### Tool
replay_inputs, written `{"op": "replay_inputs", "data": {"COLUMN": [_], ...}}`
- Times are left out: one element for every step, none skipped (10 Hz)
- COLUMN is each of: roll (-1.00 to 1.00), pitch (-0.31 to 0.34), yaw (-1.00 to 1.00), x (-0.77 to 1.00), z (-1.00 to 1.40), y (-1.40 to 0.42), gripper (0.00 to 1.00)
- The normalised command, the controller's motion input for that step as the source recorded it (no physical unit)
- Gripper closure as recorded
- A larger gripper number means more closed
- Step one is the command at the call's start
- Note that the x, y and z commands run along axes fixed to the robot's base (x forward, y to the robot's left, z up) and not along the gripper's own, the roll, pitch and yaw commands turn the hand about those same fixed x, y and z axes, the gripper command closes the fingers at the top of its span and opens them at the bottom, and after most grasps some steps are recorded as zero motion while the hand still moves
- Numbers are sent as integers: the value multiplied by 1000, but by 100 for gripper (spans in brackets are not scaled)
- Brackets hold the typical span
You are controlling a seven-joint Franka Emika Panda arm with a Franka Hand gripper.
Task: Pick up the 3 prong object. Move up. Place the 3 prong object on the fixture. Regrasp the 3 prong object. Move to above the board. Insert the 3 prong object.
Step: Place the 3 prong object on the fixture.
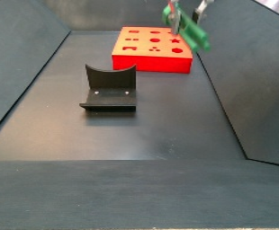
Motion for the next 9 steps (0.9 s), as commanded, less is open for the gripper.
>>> {"op": "replay_inputs", "data": {"roll": [8,6,5,6,9,12,17,21,27], "pitch": [247,250,247,226,189,170,157,150,144], "yaw": [-912,-855,-549,-360,-230,-150,-84,-48,-17], "x": [1000,1000,1000,1000,1000,1000,1000,1000,1000], "z": [85,48,55,46,35,31,30,25,18], "y": [-479,-467,-372,-321,-283,-242,-198,-164,-133], "gripper": [100,100,100,100,100,100,100,100,100]}}
